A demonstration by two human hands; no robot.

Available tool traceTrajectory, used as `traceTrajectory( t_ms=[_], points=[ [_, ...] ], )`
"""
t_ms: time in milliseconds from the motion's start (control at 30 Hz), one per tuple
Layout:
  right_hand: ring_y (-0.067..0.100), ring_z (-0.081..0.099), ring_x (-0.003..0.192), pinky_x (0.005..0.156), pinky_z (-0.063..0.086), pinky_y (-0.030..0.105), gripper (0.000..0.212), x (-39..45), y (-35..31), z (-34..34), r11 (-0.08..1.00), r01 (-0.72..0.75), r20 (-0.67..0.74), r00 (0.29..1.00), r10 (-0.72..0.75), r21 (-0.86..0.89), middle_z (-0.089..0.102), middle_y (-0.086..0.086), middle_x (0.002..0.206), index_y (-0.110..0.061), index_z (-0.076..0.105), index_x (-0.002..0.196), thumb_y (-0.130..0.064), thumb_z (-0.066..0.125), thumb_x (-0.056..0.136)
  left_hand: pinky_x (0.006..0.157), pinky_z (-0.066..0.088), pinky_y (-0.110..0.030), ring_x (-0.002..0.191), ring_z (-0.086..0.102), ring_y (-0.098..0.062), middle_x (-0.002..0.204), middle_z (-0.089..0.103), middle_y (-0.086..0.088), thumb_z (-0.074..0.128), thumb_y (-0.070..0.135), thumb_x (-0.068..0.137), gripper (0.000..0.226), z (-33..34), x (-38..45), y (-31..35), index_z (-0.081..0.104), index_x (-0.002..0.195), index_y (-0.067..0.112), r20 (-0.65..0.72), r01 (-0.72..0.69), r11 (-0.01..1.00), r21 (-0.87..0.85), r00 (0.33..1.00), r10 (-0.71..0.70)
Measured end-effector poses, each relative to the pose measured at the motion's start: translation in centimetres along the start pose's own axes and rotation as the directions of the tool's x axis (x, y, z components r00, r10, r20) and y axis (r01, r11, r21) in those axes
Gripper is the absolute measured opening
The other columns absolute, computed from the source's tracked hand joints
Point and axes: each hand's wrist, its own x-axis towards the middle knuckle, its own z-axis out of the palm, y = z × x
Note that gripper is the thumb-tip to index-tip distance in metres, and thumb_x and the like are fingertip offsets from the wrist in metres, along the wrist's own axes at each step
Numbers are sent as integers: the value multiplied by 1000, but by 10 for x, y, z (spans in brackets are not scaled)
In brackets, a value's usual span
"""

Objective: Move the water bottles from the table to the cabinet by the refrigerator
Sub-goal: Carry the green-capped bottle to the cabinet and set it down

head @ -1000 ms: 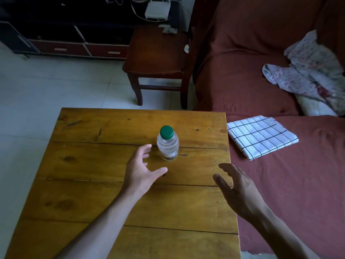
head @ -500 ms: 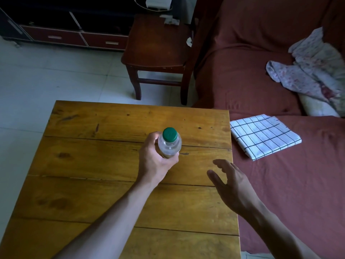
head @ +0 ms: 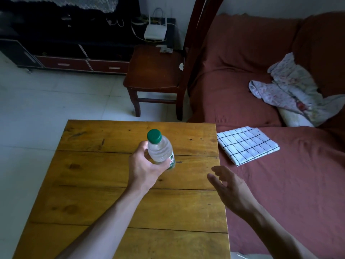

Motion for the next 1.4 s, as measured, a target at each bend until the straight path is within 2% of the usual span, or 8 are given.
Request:
traceTrajectory(
  t_ms=[267,400,500,600,667,767,933,1400],
  points=[
    [13,63,109,89,52,33,52,-51,-81,-72,991,21,-79,997,-11,135,67,-4,119,-17,61,124,-56,50,92,80,54,-23,99,61,-1,100,67,15,91,32,61,55,-69,-18,118,61,107,26,-33,-115,993,-20,993,114],
    [10,57,79,68,45,30,24,-78,-132,-106,981,64,-143,989,-38,181,59,-15,76,-31,56,82,-50,50,96,77,54,-19,99,62,0,101,66,18,90,34,59,58,-110,-30,188,59,108,29,-53,-189,981,-40,981,187],
    [8,49,70,62,38,24,28,-103,-173,-125,956,88,-192,981,-33,280,48,-16,67,-33,46,72,-44,50,98,74,54,-20,97,61,0,100,64,19,90,35,58,58,-137,-40,238,58,106,29,-36,-252,967,-45,968,250],
    [33,64,89,78,55,46,35,-124,-201,-137,903,93,-164,986,-26,419,67,10,86,-14,62,90,-44,48,99,75,58,-27,96,64,-2,100,70,12,84,45,52,60,-158,-47,275,62,105,24,-26,-285,952,-109,958,284],
    [39,62,107,96,50,56,47,-134,-211,-139,843,38,-109,994,24,537,66,22,112,-7,63,113,-49,47,98,75,61,-32,92,68,-4,98,72,9,83,45,52,59,-168,-50,292,64,104,23,-27,-309,939,-150,951,309],
    [25,62,114,101,49,49,53,-143,-222,-139,763,-29,-44,996,76,646,66,10,123,-14,61,126,-54,43,97,76,62,-38,91,70,-7,97,74,7,85,40,55,54,-177,-56,307,65,102,23,-28,-342,918,-200,939,344],
    [28,59,119,100,48,47,59,-154,-233,-135,681,-76,8,995,103,728,64,13,128,-11,58,131,-56,35,99,73,60,-27,93,69,-6,99,73,8,86,36,58,54,-184,-67,313,66,105,23,22,-381,892,-244,917,398],
    [25,68,108,85,53,42,60,-189,-219,-142,579,-109,93,994,57,808,73,10,114,-10,62,124,-58,37,98,73,62,-37,87,70,-6,94,74,7,85,43,53,55,-177,-125,331,66,102,26,24,-362,919,-160,929,370]
  ],
)
